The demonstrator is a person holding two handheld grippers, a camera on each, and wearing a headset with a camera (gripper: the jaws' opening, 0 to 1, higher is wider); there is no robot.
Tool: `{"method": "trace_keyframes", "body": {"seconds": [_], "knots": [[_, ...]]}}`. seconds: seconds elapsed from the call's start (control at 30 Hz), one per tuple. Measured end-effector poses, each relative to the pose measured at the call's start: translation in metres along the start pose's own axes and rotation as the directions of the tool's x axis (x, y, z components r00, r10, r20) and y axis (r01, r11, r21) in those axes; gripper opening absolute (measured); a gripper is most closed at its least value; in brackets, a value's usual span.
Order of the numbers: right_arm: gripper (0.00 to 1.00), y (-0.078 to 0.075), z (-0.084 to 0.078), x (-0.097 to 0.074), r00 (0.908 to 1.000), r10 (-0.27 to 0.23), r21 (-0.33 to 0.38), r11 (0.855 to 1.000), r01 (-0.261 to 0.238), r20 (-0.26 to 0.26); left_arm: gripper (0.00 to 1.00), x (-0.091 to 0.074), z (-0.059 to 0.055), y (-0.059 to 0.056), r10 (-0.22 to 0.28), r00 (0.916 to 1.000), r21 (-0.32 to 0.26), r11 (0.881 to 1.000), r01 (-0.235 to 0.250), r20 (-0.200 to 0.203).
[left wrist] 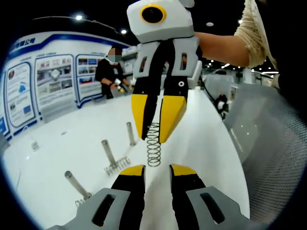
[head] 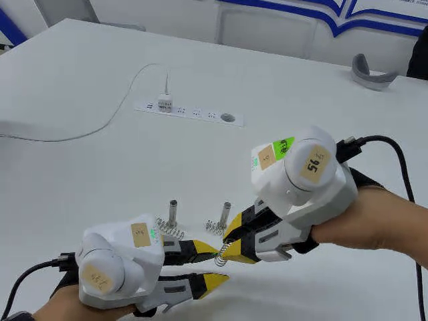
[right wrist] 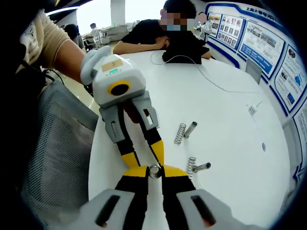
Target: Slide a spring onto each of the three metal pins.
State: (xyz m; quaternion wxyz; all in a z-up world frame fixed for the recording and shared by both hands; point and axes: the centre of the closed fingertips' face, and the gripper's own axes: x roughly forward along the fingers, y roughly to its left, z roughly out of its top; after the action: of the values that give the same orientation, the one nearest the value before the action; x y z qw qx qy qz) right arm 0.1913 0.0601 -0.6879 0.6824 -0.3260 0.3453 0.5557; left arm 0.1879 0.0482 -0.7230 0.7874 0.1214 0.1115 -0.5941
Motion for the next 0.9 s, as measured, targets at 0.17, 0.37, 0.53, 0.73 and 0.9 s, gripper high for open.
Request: {"method": "trace_keyframes", "body": {"seconds": [0.17,0.37,0.53,0.73,0.9], "knots": [[0.11,-0.009,-0.008,-0.010,0.9996,-0.027,0.023,0.999,0.027,-0.008,0.27,-0.008,-0.003,0.003,0.014,0.9999,-0.023,1.000,-0.014,-0.001],[0.11,-0.027,-0.020,-0.027,0.9968,-0.077,0.058,0.995,0.078,-0.021,0.33,-0.025,-0.008,0.013,0.051,0.9987,-0.053,0.997,-0.051,-0.005],[0.11,-0.039,-0.028,-0.039,0.9935,-0.110,0.083,0.990,0.112,-0.028,0.36,-0.040,-0.014,0.025,0.091,0.9957,-0.075,0.993,-0.092,-0.013],[0.11,-0.051,-0.034,-0.050,0.9893,-0.141,0.105,0.984,0.144,-0.036,0.39,-0.049,-0.017,0.035,0.130,0.9913,-0.086,0.988,-0.131,-0.016],[0.11,-0.061,-0.037,-0.059,0.9845,-0.171,0.120,0.977,0.174,-0.039,0.41,-0.053,-0.019,0.039,0.151,0.9884,-0.089,0.984,-0.152,-0.019]]}}
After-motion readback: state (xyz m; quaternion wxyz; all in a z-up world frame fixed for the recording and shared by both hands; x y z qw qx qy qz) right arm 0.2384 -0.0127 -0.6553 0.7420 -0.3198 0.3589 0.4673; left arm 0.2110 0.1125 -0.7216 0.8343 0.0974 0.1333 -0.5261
